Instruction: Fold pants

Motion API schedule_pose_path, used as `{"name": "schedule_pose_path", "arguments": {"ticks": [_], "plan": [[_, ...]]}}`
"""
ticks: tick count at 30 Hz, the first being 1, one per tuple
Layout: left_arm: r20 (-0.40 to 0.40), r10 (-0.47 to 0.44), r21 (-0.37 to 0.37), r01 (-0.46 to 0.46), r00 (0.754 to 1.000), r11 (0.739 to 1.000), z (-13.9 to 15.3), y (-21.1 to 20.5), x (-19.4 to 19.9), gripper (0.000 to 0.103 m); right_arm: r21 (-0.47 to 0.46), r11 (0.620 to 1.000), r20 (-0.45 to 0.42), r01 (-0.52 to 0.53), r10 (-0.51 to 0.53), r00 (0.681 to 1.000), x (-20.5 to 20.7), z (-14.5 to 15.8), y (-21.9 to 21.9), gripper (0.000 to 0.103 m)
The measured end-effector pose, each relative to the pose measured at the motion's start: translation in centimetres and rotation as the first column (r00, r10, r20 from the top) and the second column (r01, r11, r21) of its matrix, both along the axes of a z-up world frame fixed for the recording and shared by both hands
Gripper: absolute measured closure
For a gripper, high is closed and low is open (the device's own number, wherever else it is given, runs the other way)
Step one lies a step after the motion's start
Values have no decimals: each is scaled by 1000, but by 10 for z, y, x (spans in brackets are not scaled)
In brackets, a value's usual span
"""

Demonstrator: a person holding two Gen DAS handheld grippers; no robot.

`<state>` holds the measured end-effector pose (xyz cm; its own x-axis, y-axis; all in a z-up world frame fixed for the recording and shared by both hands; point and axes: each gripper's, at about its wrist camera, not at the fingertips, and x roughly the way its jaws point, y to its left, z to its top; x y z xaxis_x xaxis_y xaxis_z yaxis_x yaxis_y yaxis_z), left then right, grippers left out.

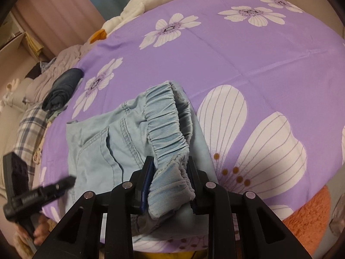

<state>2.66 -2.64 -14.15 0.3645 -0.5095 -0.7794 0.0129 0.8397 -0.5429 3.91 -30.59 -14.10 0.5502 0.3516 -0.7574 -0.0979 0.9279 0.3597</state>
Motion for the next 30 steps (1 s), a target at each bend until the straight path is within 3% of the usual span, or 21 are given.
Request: {"name": "schedule_pose_path", "arguments": {"ticks": [11, 18, 22, 24, 30], "plan": [[-5, -94, 17, 94, 996, 995, -4, -31, -36, 58, -13, 1000, 1, 2, -2, 1000, -1, 0, 1, 75], [-12, -88, 15, 89, 996, 996, -7, -29, -39, 60, -39, 999, 52, -26, 28, 998, -16, 18, -6, 58], [-4, -82, 36, 83, 997, 996, -7, -33, -40, 62, 9, 999, 20, -51, 50, 999, -18, 11, -14, 58], [-2, -78, 45, 78, 997, 996, -7, -34, -40, 63, 25, 998, -8, -49, 49, 999, -18, 2, -16, 72], [-11, -71, 57, 72, 997, 996, -8, -36, -41, 63, 33, 997, 46, -71, 69, 997, -31, 21, -13, 76]]}}
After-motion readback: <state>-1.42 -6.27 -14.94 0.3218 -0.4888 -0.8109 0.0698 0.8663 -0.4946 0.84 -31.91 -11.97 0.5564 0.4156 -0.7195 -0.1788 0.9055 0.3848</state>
